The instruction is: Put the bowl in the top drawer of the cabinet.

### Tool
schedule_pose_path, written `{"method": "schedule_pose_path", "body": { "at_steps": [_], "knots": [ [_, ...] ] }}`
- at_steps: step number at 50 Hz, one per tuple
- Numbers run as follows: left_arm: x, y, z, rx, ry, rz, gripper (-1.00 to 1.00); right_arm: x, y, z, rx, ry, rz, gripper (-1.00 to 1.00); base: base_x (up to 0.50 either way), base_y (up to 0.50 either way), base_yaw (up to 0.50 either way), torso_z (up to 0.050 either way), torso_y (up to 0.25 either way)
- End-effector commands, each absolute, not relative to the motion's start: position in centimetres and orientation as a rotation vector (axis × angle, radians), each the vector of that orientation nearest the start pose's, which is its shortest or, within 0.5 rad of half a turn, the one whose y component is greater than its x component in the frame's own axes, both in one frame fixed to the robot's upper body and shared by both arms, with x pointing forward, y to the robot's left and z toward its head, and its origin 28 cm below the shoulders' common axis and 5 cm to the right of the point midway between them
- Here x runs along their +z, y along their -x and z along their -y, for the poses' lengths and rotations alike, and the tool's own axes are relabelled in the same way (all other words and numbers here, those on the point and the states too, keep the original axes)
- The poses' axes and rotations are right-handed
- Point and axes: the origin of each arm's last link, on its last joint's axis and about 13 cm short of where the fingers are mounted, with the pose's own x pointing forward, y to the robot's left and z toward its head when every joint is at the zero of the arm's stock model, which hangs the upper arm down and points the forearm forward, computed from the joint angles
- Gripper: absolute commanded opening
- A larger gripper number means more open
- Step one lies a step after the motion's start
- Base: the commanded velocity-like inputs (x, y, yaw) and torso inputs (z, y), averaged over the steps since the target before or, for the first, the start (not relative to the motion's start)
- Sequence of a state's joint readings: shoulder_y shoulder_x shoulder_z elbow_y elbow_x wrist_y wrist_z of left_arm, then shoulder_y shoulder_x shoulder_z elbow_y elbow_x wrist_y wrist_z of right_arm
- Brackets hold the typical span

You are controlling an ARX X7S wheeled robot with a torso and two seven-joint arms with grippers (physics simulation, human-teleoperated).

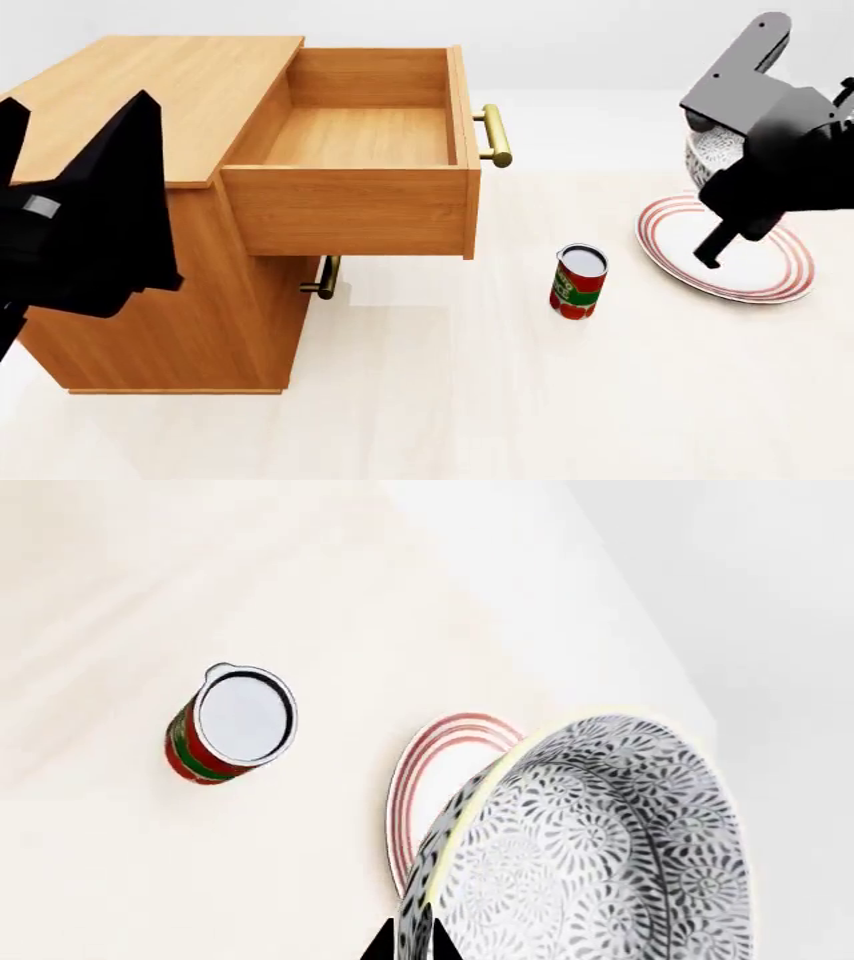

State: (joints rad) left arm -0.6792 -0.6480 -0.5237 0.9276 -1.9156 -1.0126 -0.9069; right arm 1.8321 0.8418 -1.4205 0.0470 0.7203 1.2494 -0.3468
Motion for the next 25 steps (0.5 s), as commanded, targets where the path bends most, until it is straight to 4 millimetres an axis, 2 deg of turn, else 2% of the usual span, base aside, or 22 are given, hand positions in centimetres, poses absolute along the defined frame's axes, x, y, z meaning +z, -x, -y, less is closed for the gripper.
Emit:
{"method": "schedule_pose_path", "body": {
  "at_steps": [1, 8, 16, 22, 25],
  "knots": [
    [28.8, -13.6, -25.8, -0.261, 0.216, 0.384, 1.0, 40.1, -34.2, 20.8, 0.288, 1.011, -0.565, -1.0, 0.0, 0.0, 0.0, 0.0, 0.0],
    [29.4, -13.4, -26.2, -0.244, 0.207, 0.408, 1.0, 44.1, -35.8, 19.8, 0.367, 1.09, -0.549, -1.0, 0.0, 0.0, 0.0, 0.0, 0.001],
    [29.7, -13.4, -26.7, -0.226, 0.206, 0.428, 1.0, 47.7, -37.6, 17.7, 0.418, 1.156, -0.506, -1.0, 0.0, 0.0, 0.0, 0.0, 0.0],
    [29.8, -13.6, -26.8, -0.221, 0.213, 0.438, 1.0, 49.5, -37.5, 15.6, 0.468, 1.186, -0.46, -1.0, 0.0, 0.0, 0.0, 0.0, 0.0],
    [29.8, -13.6, -26.8, -0.221, 0.216, 0.438, 1.0, 49.8, -37.5, 14.4, 0.504, 1.193, -0.438, -1.0, 0.0, 0.0, 0.0, 0.0, 0.0]
  ]
}}
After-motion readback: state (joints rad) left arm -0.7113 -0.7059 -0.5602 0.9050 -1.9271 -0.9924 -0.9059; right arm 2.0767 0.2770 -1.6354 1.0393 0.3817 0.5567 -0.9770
